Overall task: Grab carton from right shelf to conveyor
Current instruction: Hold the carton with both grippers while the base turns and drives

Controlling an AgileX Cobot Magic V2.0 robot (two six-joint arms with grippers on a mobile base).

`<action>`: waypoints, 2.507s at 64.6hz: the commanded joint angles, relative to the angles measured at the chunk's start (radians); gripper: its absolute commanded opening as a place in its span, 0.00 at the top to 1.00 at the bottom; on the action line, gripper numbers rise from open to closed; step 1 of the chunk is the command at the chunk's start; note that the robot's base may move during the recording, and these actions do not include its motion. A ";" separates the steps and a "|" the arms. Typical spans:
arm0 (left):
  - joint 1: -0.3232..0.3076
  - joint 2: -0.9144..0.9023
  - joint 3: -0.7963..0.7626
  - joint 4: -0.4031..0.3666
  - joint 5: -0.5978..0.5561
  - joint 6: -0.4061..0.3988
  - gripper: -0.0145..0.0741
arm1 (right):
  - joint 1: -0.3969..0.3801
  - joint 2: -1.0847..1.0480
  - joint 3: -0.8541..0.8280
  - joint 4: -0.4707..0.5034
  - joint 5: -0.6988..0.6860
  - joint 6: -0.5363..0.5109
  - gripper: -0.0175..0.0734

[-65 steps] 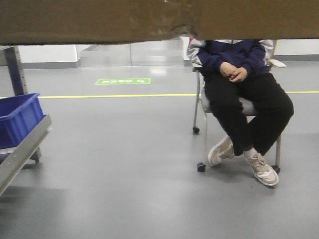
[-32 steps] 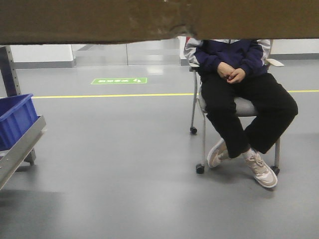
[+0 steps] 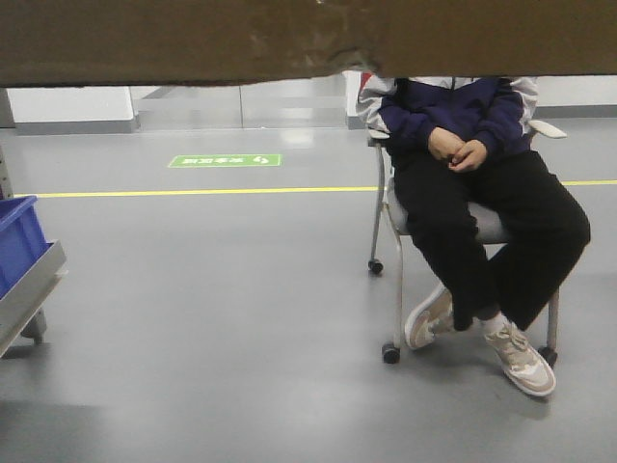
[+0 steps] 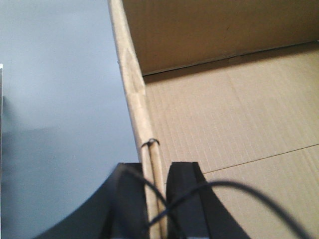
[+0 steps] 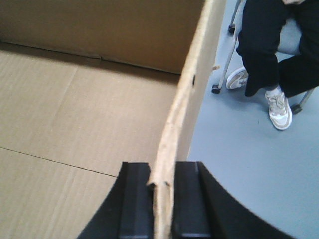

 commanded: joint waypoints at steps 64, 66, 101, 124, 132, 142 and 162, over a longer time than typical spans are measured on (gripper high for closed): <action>-0.016 0.003 -0.002 -0.021 -0.047 0.008 0.85 | 0.007 -0.010 -0.006 0.041 -0.088 -0.014 0.88; -0.016 0.003 -0.002 -0.021 -0.047 0.008 0.85 | 0.007 -0.010 -0.006 0.041 -0.088 -0.014 0.88; -0.016 0.003 -0.002 -0.014 -0.047 0.008 0.85 | 0.007 -0.010 -0.006 0.041 -0.088 -0.014 0.88; -0.016 0.003 -0.002 -0.013 -0.047 0.008 0.85 | 0.007 -0.010 -0.006 0.041 -0.088 -0.014 0.88; -0.016 0.003 -0.002 -0.012 -0.047 0.008 0.85 | 0.007 -0.010 -0.006 0.041 -0.088 -0.014 0.88; -0.016 0.003 -0.002 -0.002 -0.047 0.008 0.85 | 0.007 -0.010 -0.006 0.041 -0.093 -0.014 0.88; -0.016 0.003 -0.002 0.050 -0.047 0.008 0.85 | 0.007 -0.010 -0.006 0.042 -0.108 -0.014 0.88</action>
